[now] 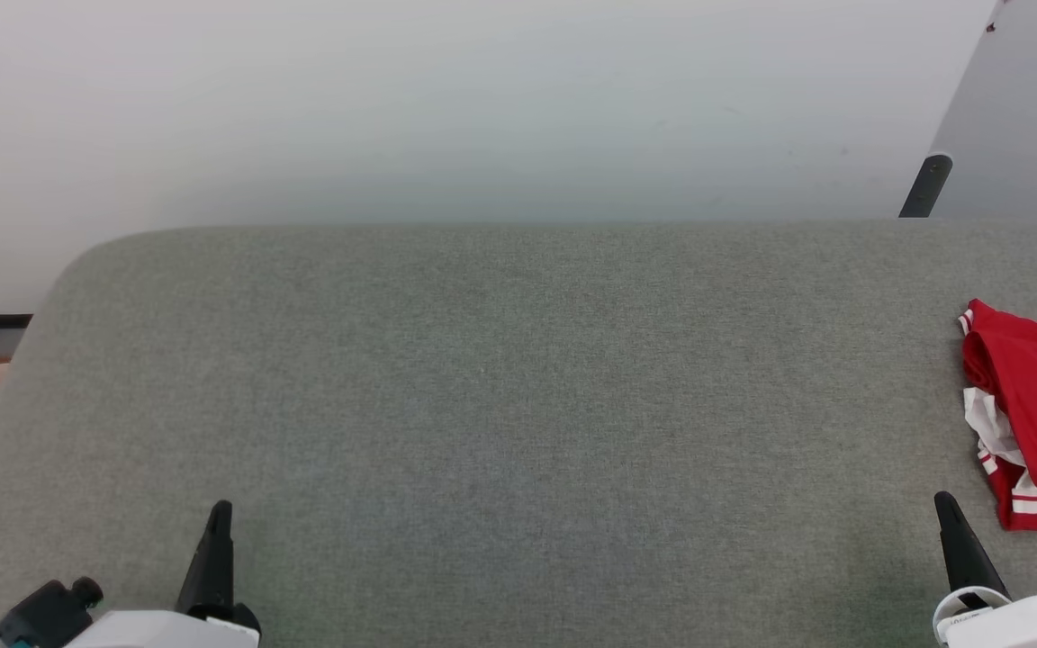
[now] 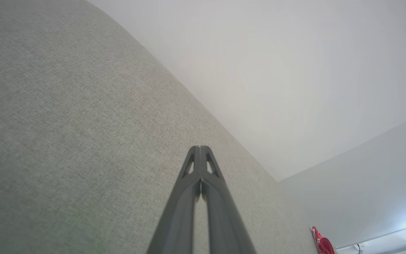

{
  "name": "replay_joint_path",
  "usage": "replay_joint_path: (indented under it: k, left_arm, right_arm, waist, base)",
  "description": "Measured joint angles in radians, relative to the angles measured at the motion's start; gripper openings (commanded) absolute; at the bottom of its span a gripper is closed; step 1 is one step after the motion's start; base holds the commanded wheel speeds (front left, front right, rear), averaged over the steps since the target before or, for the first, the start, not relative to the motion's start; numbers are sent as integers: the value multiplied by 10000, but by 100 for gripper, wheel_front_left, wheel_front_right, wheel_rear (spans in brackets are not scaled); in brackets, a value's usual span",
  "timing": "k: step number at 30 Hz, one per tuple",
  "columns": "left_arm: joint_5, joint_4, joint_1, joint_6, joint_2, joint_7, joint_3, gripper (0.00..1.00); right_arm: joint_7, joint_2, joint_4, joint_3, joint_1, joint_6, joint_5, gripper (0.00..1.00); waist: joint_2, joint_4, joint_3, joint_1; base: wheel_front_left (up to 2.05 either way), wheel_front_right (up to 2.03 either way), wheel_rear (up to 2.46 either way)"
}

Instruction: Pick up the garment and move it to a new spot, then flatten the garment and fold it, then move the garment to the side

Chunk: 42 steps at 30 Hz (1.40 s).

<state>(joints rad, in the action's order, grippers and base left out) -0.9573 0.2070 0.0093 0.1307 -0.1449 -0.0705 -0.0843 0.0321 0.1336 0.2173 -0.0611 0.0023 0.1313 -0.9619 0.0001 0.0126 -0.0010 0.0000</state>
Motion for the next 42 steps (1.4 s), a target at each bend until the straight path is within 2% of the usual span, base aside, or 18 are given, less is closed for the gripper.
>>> replay_joint_path:
  k: [42]
  left_arm:
    - [-3885, 232, -669, 0, 566, 1114, -178, 0]
  right_arm:
    - [-871, -493, 159, -316, -640, -4, -3871, 0]
  waist:
    - [0, -65, 21, 0]
  base:
    - [0, 0, 0]
